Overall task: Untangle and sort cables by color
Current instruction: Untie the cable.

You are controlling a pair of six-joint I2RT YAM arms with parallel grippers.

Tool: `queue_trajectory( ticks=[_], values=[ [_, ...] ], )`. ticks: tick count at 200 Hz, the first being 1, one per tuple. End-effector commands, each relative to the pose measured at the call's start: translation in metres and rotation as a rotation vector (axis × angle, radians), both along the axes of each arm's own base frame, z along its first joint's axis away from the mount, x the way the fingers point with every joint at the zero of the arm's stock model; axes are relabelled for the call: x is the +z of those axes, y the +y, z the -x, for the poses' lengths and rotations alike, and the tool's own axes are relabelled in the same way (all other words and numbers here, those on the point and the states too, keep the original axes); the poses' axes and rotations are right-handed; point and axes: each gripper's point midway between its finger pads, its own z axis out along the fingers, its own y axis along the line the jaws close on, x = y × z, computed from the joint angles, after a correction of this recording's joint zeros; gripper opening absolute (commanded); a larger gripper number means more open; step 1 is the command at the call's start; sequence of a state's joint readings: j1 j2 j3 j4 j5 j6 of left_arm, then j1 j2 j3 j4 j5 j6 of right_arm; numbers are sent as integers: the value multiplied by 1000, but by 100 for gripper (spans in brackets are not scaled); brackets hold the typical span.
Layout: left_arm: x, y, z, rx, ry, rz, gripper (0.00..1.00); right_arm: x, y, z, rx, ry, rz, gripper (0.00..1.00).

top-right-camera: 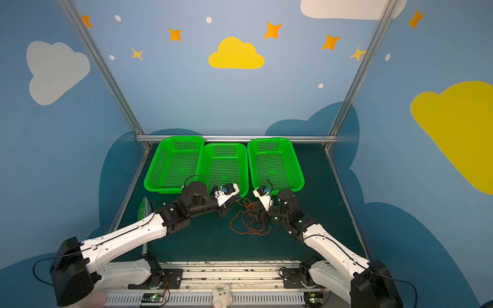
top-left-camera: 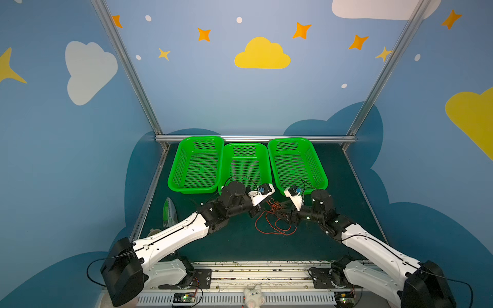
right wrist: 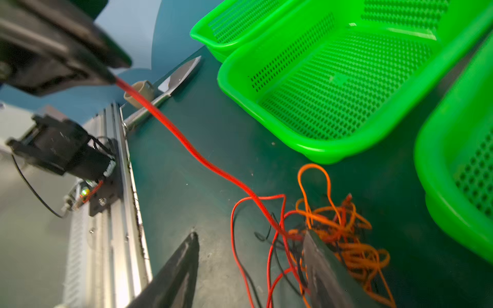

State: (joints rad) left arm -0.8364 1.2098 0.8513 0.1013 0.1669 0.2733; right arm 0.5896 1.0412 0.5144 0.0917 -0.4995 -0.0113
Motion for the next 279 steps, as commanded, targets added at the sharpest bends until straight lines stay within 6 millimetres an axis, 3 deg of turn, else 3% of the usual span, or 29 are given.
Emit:
queue_trajectory(
  ticks=[1,27,40,45,56,62,70,79,84,87,107,145,183,198,218,279],
  values=[
    [20,-6,4,-41,5,49,3,11,12,-22,3,-174,40,60],
    [27,-9,4,-54,9,62,3,4,26,-36,32,-176,105,50],
    [31,-11,5,-66,10,68,3,1,27,-41,19,-164,122,34],
    [33,-10,3,-56,6,71,3,13,29,-48,7,-184,112,27],
    [37,-6,-2,-27,-6,85,5,21,28,-51,-17,-179,114,12],
    [39,-2,-7,5,-12,97,17,26,27,-52,-29,-172,113,6],
    [44,4,-13,42,-14,133,55,33,25,-55,-59,-158,106,1],
    [51,10,-17,73,-11,186,85,38,23,-57,-80,-151,103,0],
    [55,14,-19,91,-19,213,98,42,23,-58,-85,-155,102,0],
    [58,16,-21,102,-26,229,99,43,22,-58,-87,-155,103,0],
    [61,25,-23,128,-38,263,100,62,21,-60,-104,-172,77,0],
    [39,26,-18,122,-2,293,95,93,15,-65,-129,-119,-23,0],
    [7,-2,-7,-23,127,273,74,117,18,-65,-121,-79,-118,0],
    [5,-15,-9,-57,146,291,67,126,19,-64,-114,-80,-148,0],
    [6,-32,-12,-89,128,305,50,132,21,-61,-100,-76,-170,0],
    [13,-51,-31,-58,57,349,52,146,22,-46,-47,-76,-222,0]
  ],
)
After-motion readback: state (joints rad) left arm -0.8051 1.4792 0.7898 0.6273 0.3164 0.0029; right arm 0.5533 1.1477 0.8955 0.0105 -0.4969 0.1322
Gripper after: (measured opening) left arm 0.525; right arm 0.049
